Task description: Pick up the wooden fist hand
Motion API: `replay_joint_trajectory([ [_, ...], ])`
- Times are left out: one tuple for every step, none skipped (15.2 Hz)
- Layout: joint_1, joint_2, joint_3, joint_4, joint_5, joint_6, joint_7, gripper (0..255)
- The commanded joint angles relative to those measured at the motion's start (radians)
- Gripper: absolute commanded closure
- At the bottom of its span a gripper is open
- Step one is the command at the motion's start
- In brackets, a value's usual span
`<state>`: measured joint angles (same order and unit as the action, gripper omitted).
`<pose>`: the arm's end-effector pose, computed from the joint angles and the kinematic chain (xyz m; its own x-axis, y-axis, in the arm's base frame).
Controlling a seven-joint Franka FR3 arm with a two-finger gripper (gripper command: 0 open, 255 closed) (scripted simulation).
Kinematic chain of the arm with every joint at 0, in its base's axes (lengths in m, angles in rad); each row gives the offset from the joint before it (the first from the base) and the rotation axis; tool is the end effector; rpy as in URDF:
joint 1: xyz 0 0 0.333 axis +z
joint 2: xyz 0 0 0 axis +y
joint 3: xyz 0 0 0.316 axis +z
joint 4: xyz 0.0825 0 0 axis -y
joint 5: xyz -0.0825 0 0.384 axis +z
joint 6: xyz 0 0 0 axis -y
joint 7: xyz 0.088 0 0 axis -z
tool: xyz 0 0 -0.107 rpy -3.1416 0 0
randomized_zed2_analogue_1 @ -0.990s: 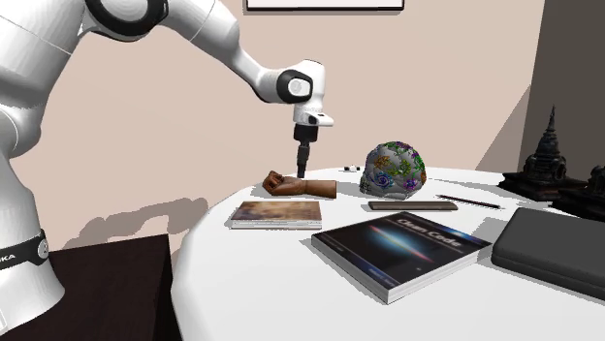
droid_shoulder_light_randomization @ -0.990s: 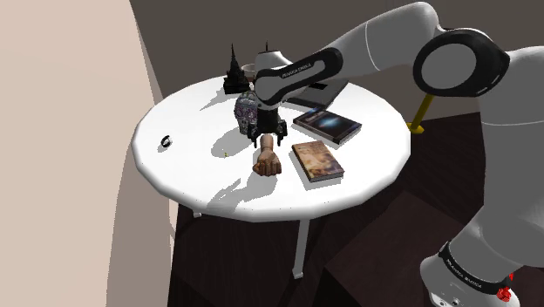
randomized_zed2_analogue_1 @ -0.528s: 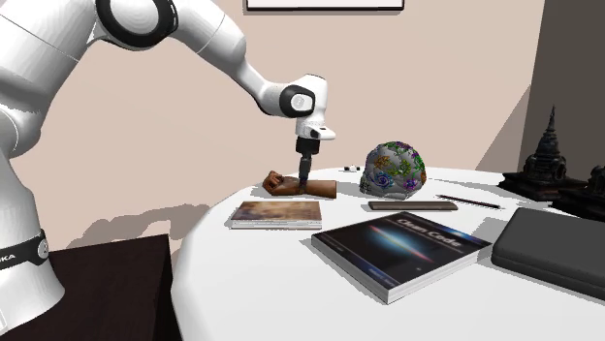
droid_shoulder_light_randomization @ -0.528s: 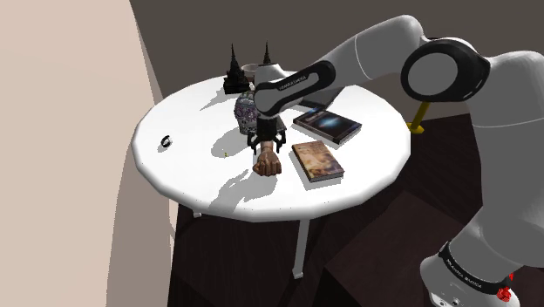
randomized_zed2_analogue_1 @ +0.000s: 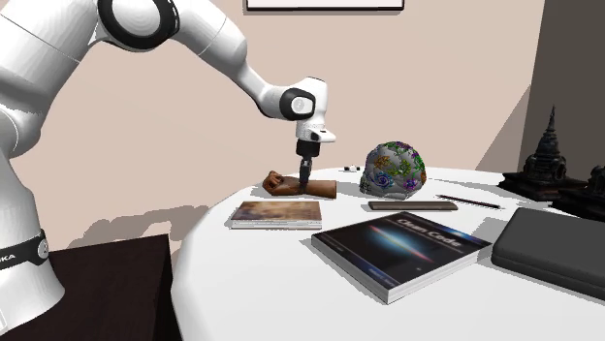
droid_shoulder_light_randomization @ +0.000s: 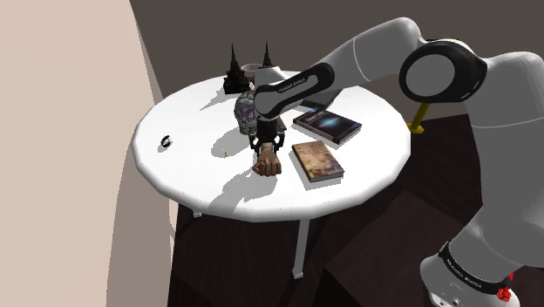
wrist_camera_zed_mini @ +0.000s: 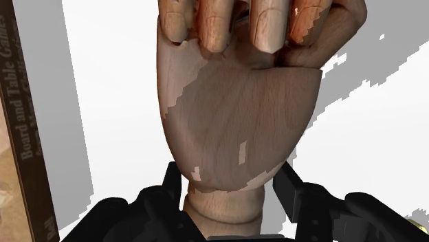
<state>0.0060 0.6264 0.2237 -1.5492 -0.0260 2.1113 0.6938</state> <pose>0.6832 0.1352 0.2863 0.8793 -0.4638 -0.1081 -0.4708 -0.8807 -0.0513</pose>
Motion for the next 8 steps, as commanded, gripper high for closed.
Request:
replay_joint_trajectory([
  [0.000,0.001,0.000,0.000,0.000,0.000,0.000,255],
  [0.001,0.001,0.000,-0.001,0.000,0.001,0.000,255],
  [0.000,0.001,0.000,-0.001,0.000,0.001,0.000,255],
  [0.000,0.002,0.000,-0.001,0.000,0.002,-0.001,255],
  [0.000,-0.005,0.001,0.002,0.001,-0.008,0.000,255],
  [-0.001,-0.012,0.002,0.005,0.002,-0.018,0.000,255],
  [-0.001,-0.018,0.003,0.009,0.003,-0.028,0.000,255],
  [-0.002,-0.025,0.003,0.012,0.004,-0.038,0.000,255],
])
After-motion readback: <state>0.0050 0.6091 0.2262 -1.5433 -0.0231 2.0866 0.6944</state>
